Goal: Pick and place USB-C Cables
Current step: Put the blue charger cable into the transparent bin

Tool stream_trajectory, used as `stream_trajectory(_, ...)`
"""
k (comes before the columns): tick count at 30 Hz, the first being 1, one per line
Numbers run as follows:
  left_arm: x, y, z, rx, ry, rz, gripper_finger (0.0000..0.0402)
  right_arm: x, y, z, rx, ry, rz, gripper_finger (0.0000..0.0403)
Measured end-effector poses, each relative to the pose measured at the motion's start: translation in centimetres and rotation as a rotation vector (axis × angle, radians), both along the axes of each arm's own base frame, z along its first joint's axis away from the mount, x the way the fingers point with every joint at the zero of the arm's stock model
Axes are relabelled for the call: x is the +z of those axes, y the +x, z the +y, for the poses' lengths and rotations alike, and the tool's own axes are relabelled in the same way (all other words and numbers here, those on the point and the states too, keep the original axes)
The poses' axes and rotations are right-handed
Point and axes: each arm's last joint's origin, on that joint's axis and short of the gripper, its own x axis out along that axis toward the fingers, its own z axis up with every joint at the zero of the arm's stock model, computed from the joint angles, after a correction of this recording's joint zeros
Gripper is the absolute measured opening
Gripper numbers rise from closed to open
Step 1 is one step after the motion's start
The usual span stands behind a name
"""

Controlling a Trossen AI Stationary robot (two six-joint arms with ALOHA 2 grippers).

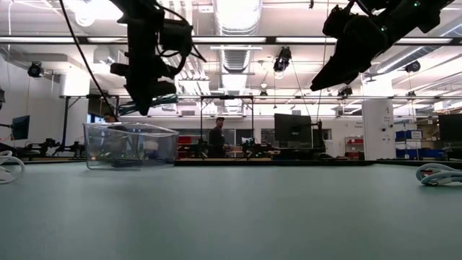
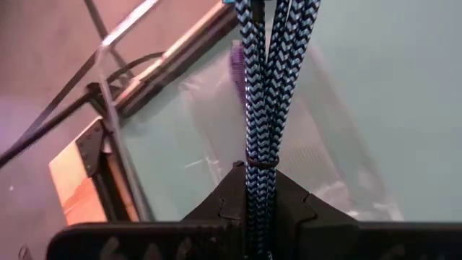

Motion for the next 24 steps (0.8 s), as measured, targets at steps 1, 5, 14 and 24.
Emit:
stream_trajectory(1,0.0,-0.2,0.4,0.011,-0.001,0.004,0.0012,0.0,0.0,0.0,0.0,-0.001,0.0,0.0194)
stream_trajectory(5,0.0,-1.0,1.7,0.035,-0.009,0.02,0.0012,0.0,0.0,0.0,0.001,-0.002,0.0,0.0194)
stream_trajectory(14,-0.6,-1.8,2.6,0.047,-0.027,0.057,0.0012,-0.2,0.0,0.0,-0.001,0.001,-0.003,0.0194)
stream_trajectory(24,-1.6,-2.2,2.5,0.046,-0.042,0.081,0.0012,-0.4,0.1,0.0,0.001,-0.003,-0.047,0.0194)
